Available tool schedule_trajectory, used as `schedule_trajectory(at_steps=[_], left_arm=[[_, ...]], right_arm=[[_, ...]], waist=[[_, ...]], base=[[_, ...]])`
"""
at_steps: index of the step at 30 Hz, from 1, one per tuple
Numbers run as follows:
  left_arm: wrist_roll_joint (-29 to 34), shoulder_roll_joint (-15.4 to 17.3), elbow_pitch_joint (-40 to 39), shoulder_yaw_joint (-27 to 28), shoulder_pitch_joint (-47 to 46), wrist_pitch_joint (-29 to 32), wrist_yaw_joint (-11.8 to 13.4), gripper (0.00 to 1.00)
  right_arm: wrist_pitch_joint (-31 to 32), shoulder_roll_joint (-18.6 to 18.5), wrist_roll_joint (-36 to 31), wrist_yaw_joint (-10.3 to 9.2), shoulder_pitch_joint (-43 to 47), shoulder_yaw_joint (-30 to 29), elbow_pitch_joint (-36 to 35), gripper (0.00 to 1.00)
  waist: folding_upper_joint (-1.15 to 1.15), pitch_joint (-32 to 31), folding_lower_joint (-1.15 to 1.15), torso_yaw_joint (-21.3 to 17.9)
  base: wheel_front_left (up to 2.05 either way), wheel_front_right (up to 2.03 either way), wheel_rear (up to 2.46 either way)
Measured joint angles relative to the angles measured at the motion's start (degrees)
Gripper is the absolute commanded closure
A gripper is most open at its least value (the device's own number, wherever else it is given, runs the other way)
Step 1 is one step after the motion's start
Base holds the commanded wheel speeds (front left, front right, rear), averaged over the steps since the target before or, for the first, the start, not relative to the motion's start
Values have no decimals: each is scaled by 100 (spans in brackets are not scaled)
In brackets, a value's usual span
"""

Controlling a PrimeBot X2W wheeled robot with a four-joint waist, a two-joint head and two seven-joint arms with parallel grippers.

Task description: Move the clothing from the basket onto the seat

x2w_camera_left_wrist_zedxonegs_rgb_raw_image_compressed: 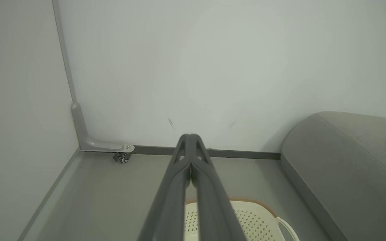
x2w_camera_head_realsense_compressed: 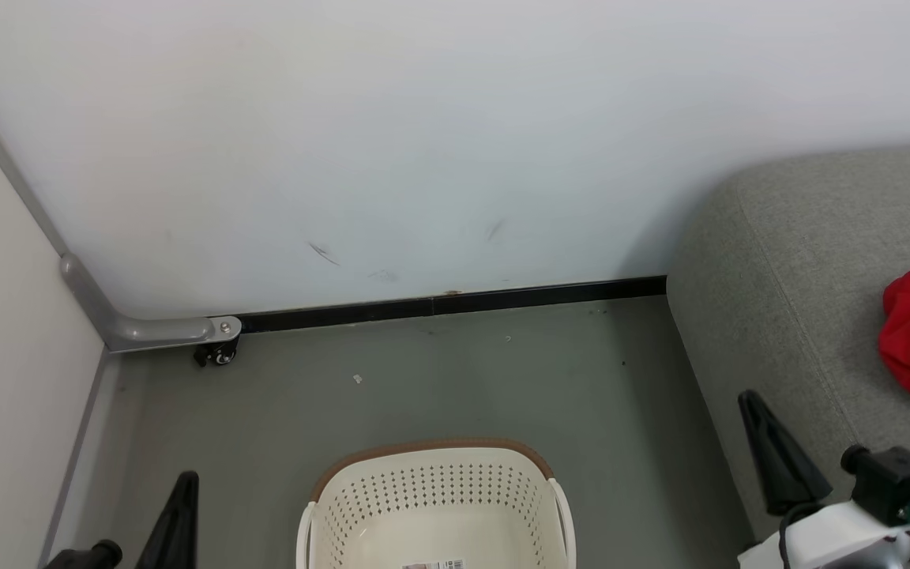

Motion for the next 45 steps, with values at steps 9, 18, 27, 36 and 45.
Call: schedule_trajectory(at_steps=[9, 18, 27, 36, 45], left_arm=[[-388, -91, 192, 27, 66, 151, 0, 100], [-1124, -92, 243, 47, 1, 379, 0, 100], [-1814, -96, 282, 101, -57, 591, 0, 100], [-2447, -101, 287, 129, -138, 786, 0, 100], [-3036, -109, 308, 146, -151, 973, 0, 100]], right_arm=[[1, 66, 383, 0, 164, 107, 100, 100], [79, 88, 1313, 0, 164, 77, 93, 100], [303, 109, 2197, 0, 161, -20, 169, 100], [474, 94, 3002, 0, 149, -65, 266, 100], [619, 70, 3711, 0, 137, -99, 360, 100]], waist=[[0, 1, 0, 2], [0, 0, 1, 19], [0, -19, 35, 37], [0, -61, 82, 50], [0, -95, 100, 60]], base=[[0, 0, 0], [0, 0, 0], [0, 0, 0], [0, 0, 0], [0, 0, 0]])
